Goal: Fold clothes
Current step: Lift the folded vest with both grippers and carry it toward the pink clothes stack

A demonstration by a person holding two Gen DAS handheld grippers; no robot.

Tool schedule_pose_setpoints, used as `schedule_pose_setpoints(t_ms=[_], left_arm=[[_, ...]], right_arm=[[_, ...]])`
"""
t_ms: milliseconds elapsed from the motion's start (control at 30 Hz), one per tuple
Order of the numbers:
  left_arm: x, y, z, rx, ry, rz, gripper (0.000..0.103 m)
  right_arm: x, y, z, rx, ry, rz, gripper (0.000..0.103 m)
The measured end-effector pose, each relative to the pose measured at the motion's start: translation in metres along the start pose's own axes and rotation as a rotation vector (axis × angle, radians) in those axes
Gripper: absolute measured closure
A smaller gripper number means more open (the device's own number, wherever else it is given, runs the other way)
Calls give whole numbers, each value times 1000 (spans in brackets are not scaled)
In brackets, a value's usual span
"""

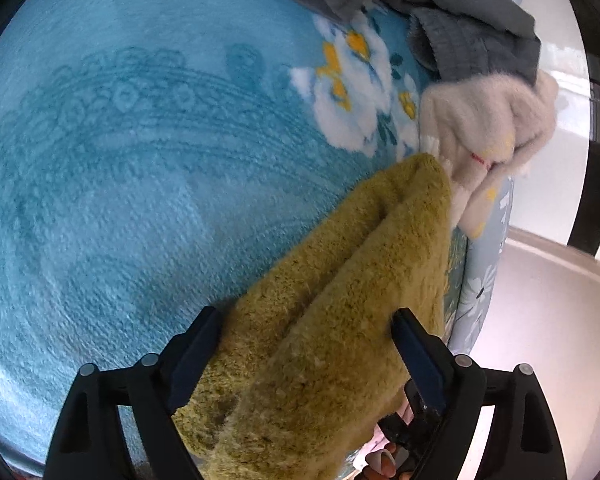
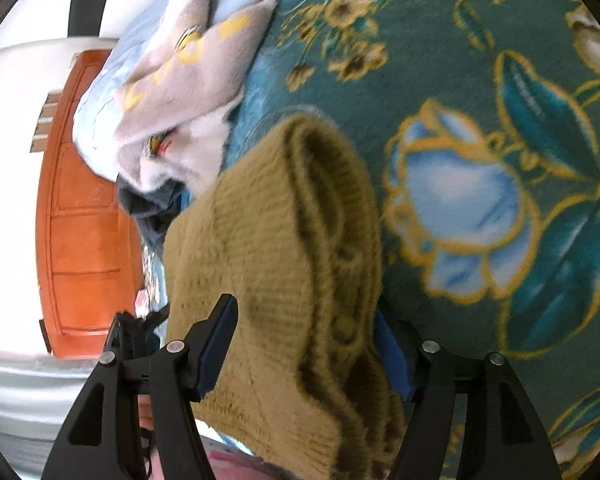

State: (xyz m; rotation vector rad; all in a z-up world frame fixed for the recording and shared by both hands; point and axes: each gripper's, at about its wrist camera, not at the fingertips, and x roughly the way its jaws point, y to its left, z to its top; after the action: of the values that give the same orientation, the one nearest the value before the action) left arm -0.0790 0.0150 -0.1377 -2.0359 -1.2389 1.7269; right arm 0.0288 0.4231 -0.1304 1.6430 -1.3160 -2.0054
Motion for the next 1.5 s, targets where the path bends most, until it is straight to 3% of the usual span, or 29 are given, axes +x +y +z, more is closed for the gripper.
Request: schedule_pose_setpoints(t_ms=[100,267,333,467,700,833,1100,1300,1500], left_arm=[[-2,-8,-4,39,-7,38,26],[-9,-25,-16,126,-37,104,66],[-15,-35,-24,177,-64,116,70],[-23,-51,-34,248,-100,147,71],[-19,-42,-24,219,-74,140,71],[-8,-42,-19,225,-56,130,71],[3,-18,3,206,48,30,71],[3,6,3,57,87,-67,71],[2,11,-9,-19,-9,-91,71]], right_arm=[[-2,2,-3,-13,-7,-11,39],[-10,4,-5,-7,-16,-34,61],[-15,10,-8,-19,-20,-48,66],[-21,29,-10,-67,-23,-78,67],[-18,37,-7,-44,-18,-148,67],[-13,48,-8,-32,-25,-240,67],[-7,63,-13,57,-68,-442,67],[-1,80,-8,132,-75,-579,67],[-2,81,-4,123,-63,-588,67]])
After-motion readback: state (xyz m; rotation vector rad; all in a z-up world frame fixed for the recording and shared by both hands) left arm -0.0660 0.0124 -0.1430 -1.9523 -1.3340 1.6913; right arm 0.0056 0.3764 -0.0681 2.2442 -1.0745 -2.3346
